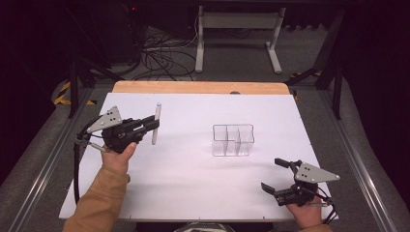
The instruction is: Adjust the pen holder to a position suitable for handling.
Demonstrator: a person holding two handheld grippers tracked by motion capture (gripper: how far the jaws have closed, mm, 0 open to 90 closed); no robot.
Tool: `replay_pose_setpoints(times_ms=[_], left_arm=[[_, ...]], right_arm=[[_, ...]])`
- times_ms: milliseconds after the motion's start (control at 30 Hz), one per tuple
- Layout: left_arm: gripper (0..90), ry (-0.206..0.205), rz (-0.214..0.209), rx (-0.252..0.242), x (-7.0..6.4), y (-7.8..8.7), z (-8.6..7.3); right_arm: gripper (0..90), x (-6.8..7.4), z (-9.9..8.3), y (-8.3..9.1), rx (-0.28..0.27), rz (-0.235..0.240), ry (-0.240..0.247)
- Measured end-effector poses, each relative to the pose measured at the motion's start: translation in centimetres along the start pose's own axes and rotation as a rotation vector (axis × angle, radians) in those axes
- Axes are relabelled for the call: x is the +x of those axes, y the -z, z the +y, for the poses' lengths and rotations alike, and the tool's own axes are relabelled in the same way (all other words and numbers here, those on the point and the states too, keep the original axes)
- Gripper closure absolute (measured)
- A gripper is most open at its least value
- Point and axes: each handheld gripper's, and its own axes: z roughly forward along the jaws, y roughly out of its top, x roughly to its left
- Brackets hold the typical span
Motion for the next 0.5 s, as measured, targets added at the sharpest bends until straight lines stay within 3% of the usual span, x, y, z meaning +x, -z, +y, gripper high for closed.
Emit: replay_pose_setpoints(times_ms=[267, 500], left_arm=[[78.4, -0.009, 0.007, 0.010, -0.4, -1.1, 0.6], [78.4, 0.011, -0.030, 0.009, -0.7, -2.3, 1.4]], right_arm=[[3.6, -0.4, -0.4, -0.5, 0.020, -0.001, -0.014], [3.4, -0.5, -0.6, -0.6, 0.014, 0.003, -0.032]])
